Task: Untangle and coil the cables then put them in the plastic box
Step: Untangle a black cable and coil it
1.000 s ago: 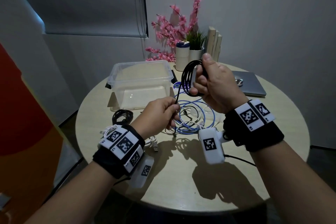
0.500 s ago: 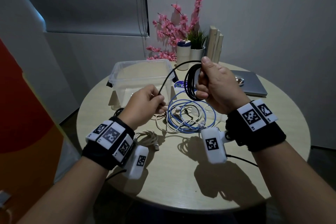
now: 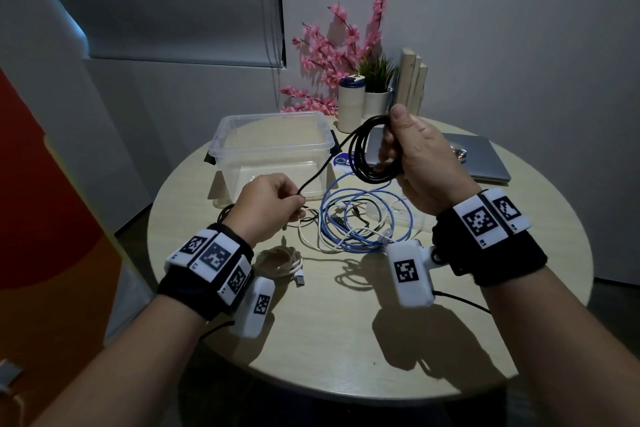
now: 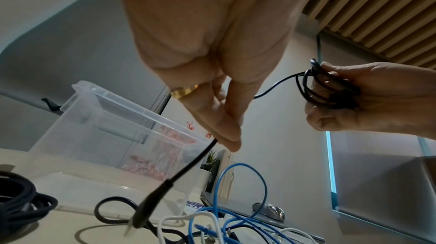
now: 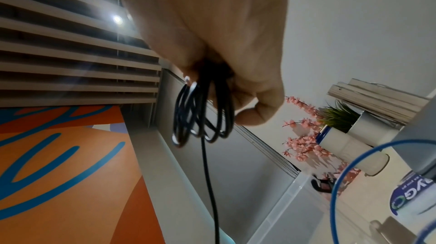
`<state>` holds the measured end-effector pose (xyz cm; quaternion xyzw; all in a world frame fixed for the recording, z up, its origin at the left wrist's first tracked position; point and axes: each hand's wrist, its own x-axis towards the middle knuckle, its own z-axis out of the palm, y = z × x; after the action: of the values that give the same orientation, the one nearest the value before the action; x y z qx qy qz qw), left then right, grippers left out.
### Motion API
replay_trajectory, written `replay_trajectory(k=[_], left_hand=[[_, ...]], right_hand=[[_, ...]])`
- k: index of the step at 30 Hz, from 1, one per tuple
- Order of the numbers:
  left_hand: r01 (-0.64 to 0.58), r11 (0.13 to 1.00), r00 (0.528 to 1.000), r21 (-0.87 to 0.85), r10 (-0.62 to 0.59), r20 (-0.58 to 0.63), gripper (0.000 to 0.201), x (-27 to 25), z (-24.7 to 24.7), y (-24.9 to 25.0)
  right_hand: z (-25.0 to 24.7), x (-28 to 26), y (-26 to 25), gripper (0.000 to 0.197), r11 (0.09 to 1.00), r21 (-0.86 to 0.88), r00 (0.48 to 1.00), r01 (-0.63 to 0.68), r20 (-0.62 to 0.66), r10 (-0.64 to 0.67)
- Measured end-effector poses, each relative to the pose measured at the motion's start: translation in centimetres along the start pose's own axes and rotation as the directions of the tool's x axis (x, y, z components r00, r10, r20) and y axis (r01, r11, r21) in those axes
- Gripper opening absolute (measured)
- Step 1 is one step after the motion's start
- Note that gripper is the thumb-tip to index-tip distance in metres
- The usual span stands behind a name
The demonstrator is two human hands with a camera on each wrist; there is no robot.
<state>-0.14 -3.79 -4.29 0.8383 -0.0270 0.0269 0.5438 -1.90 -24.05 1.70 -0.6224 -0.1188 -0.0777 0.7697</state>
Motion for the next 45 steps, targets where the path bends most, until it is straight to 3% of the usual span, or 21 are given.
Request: replay_trajectory(k=[9,20,25,27,29,32,34,38,45], left_hand=[[0.039,0.979,0.999,0.202,-0.036,-0.017,0.015,0.5,-0.2,0.0],[0.057,0.918,0.998,0.392,-0.061,-0.002,0.016,0.4,-0.8,-0.2],[0.064,0.919,0.998,0.390,-0.056,-0.030,0.006,0.3,-1.1,-0.4],[0.057,0.963,0.997,0.262,-0.040,-0.067,0.007,0.3,-1.2,-0.4],[0.060,0.997,0.994,-0.055,-0.065,-0.090,0.014,0.2,-1.1,-0.1],[0.049,0.896,0.991,-0.441,-0.098,-0.087,0.017,0.0,-1.1,0.9],[0.030,0.806,0.994,-0.591,-0.087,-0.068,0.018,0.2,-1.2,1.4],[0.039,0.704,0.999,-0.709,-0.050,0.006,0.016,0.0,-1.0,2.0],[0.132,0.639,0.991,-0.758,-0.073,0.111,0.011,-0.8,0.5,2.9]], right_hand=[[0.5,-0.4,0.1,0.031,0.983,0.142,0.991,-0.119,0.084,0.108],[0.5,-0.4,0.6,0.028,0.984,0.094,0.985,-0.150,0.102,0.141],[0.7,-0.5,1.0,0.029,0.981,0.089,0.982,-0.172,0.095,0.163],[0.6,-0.4,1.2,0.029,0.979,0.076,0.978,-0.190,0.101,0.182],[0.5,-0.4,1.4,0.028,0.977,0.054,0.974,-0.204,0.107,0.198],[0.5,-0.4,1.8,0.028,0.976,0.011,0.972,-0.219,0.094,0.217],[0.6,-0.4,2.1,0.028,0.974,-0.019,0.971,-0.224,0.080,0.225],[0.6,-0.4,2.1,0.029,0.972,-0.033,0.970,-0.234,0.062,0.236],[1.3,-0.4,2.2,0.029,0.970,-0.052,0.967,-0.236,0.088,0.240]])
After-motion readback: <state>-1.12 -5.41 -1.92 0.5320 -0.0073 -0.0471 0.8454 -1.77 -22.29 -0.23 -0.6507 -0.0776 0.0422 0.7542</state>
